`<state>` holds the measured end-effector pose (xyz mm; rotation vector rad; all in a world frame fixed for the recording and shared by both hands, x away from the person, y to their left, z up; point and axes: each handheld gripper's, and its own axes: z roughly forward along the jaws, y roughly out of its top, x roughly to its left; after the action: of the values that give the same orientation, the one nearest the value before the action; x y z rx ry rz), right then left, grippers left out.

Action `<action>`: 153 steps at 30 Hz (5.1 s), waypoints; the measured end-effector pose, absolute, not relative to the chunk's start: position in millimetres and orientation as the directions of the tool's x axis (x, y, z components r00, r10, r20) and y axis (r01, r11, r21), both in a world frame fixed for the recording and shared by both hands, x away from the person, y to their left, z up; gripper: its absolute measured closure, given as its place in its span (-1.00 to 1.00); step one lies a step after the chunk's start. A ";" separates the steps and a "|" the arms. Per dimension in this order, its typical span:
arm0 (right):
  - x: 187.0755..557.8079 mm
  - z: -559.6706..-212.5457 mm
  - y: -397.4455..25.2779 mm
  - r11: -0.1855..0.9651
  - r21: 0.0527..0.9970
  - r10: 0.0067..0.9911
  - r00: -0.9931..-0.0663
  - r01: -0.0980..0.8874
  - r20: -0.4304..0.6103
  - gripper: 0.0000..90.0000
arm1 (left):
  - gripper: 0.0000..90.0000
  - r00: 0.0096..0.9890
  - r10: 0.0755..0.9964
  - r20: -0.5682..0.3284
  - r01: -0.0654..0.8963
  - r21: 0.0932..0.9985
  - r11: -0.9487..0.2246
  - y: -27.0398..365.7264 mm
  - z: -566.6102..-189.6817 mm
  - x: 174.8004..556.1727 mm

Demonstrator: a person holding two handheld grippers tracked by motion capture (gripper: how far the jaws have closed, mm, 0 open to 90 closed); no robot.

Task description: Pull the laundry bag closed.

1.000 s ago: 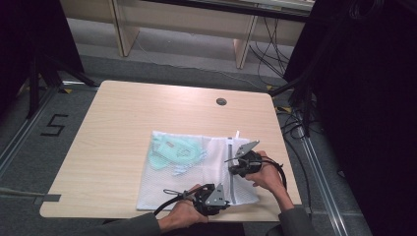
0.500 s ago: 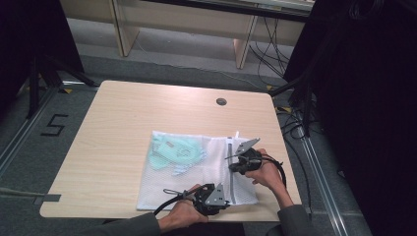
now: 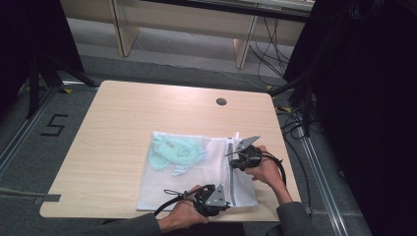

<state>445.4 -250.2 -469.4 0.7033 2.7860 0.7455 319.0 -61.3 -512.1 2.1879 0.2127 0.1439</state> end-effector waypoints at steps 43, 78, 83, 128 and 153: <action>478.0 -472.1 -248.7 0.771 0.507 0.503 -0.857 0.386 -0.112 0.93 | 0.98 0.979 0.202 0.002 0.116 0.812 -0.572 -60.9 -511.3 316.8; 507.0 -472.4 -252.2 0.746 0.531 0.548 -0.823 0.402 -0.147 0.93 | 0.98 0.982 0.189 0.016 0.098 0.808 -0.581 -60.8 -509.3 312.1; 510.8 -474.6 -253.2 0.746 0.536 0.540 -0.829 0.394 -0.144 0.93 | 0.98 0.981 0.192 0.005 0.108 0.812 -0.574 -60.4 -508.9 312.2; 523.7 -474.4 -249.3 0.727 0.556 0.585 -0.788 0.403 -0.193 0.93 | 0.95 0.976 0.217 -0.008 0.135 0.806 -0.576 -60.0 -508.8 317.2; 502.1 -456.2 -247.1 0.625 0.610 0.692 -0.708 0.487 -0.144 0.09 | 0.08 0.928 0.358 -0.103 0.271 0.846 -0.459 -22.0 -476.4 337.4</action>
<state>502.1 -247.1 -456.2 0.9407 2.4838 0.7760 337.4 -22.0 -476.4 2.0751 0.4484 0.1088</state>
